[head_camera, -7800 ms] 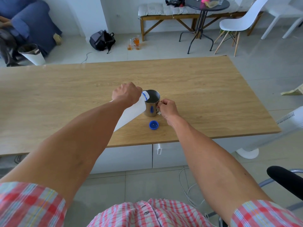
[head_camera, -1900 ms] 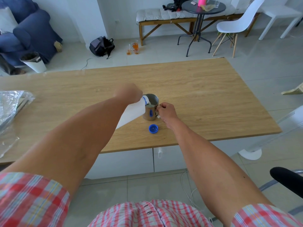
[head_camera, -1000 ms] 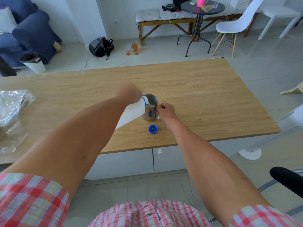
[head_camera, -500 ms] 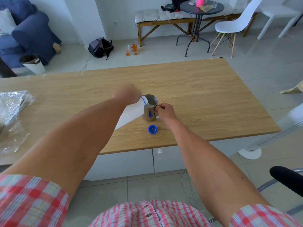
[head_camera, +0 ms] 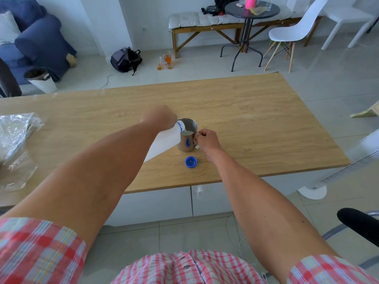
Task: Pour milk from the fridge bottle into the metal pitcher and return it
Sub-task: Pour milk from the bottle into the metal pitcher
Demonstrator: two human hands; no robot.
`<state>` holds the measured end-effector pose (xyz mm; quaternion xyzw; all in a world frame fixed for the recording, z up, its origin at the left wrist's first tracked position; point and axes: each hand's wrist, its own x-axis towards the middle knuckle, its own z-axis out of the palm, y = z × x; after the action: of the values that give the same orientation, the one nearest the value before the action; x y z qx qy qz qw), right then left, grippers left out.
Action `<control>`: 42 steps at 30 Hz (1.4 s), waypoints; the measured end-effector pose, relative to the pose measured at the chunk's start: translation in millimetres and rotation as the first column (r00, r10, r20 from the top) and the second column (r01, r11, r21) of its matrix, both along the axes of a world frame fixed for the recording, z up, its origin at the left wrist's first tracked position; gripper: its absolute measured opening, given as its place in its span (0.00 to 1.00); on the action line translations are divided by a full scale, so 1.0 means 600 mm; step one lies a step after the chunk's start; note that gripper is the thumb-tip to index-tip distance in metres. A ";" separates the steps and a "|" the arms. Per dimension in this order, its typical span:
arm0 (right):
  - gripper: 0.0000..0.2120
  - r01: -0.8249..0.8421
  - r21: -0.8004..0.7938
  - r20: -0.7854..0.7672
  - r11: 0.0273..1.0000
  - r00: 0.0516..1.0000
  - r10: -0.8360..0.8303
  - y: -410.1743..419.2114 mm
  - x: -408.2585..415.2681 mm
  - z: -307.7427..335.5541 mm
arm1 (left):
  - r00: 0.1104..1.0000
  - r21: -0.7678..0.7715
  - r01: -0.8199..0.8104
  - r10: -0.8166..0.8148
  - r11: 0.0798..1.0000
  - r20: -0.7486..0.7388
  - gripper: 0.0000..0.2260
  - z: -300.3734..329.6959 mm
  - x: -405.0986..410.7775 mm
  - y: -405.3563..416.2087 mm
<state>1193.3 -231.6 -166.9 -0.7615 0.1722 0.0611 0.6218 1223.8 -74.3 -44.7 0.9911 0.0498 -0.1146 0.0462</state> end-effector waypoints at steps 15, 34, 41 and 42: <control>0.09 -0.014 0.004 -0.002 1.000 1.000 0.014 0.001 -0.002 0.004 | 1.000 0.001 0.013 -0.013 1.000 -0.003 0.11 0.004 -0.004 0.001; 0.09 -0.009 -0.003 -0.004 1.000 1.000 0.009 -0.001 0.001 -0.001 | 1.000 0.008 0.017 -0.017 1.000 -0.006 0.12 0.006 -0.004 -0.002; 0.08 0.000 0.010 0.012 1.000 1.000 0.000 0.001 -0.001 0.000 | 1.000 -0.001 0.009 -0.009 1.000 -0.009 0.10 0.007 -0.004 -0.002; 0.08 0.000 0.009 0.013 1.000 1.000 0.000 0.001 -0.001 0.001 | 1.000 -0.001 0.010 -0.010 1.000 -0.009 0.10 0.007 -0.004 -0.002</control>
<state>1192.5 -230.9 -166.5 -0.7590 0.1678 0.0571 0.6265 1221.4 -75.5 -40.7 0.9907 0.0452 -0.1195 0.0462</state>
